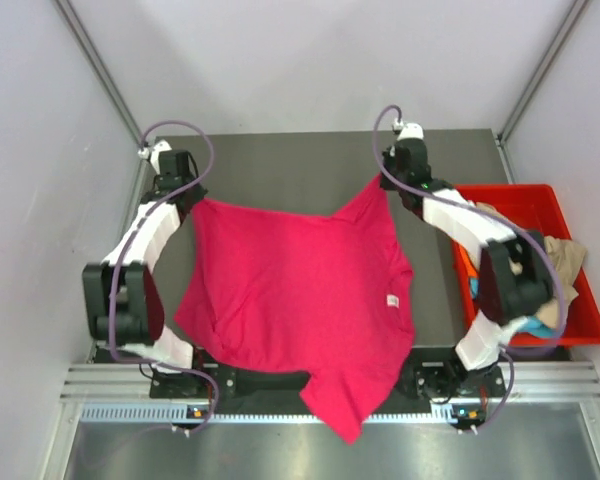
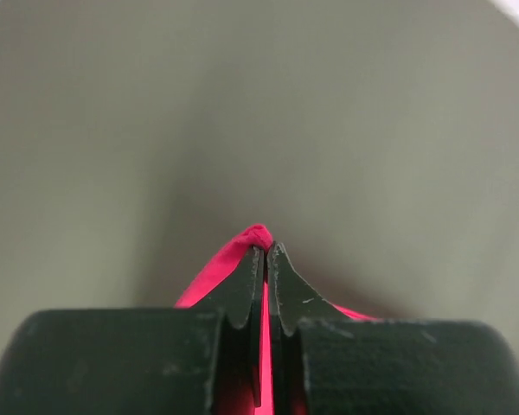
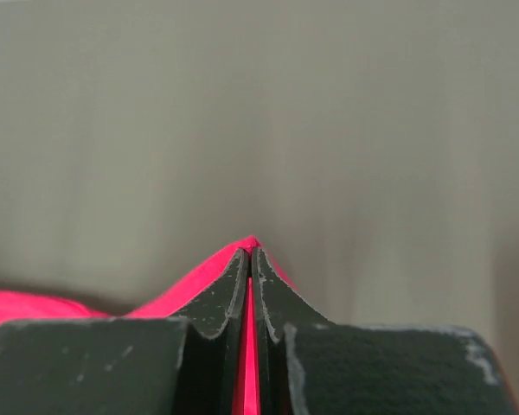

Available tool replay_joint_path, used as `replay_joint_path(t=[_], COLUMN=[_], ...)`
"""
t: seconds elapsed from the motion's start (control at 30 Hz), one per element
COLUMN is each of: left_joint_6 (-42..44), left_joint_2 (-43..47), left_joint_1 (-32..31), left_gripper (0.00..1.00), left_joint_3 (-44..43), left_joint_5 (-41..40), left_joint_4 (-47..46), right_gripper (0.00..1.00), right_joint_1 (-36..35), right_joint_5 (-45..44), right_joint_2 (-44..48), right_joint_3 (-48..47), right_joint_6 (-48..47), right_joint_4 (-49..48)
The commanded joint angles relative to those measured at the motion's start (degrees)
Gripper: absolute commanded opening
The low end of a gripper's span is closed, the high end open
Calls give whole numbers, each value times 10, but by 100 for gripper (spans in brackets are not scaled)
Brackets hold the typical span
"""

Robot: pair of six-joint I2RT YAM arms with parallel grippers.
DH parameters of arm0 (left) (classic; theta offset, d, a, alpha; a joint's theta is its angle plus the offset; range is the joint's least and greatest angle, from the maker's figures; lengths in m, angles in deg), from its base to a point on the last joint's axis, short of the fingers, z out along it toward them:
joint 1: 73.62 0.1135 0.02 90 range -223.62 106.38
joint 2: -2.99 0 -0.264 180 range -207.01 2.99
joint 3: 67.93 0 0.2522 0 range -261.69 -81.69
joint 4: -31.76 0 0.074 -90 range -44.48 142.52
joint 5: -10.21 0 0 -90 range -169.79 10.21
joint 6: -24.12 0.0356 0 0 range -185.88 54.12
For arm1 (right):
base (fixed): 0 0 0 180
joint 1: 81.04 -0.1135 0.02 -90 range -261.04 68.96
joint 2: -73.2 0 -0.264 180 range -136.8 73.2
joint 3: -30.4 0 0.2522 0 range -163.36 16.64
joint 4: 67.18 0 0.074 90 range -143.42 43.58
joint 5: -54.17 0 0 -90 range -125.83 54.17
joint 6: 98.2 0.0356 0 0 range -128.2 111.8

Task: Fold and stack the t-shirts
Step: Flatten the tshirt out

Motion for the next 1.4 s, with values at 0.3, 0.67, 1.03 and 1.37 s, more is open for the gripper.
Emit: replay_joint_path(t=[0.3, 0.67, 1.03, 1.37], left_joint_6=[5, 7, 8, 9], left_joint_2=[-353, -530, -563, -552], left_joint_1=[77, 90, 93, 97], left_gripper=[0, 0, 0, 42], left_joint_3=[-319, -509, -543, -574], left_joint_5=[63, 86, 67, 68], left_joint_4=[-88, -97, -117, -80], right_gripper=[0, 0, 1, 34], right_joint_1=[38, 54, 63, 63], right_joint_5=[67, 60, 57, 70], right_joint_2=[-402, -550, -604, -598], right_joint_3=[-494, -628, -673, -675], right_joint_6=[52, 135, 162, 168], right_joint_4=[-13, -125, -167, -132])
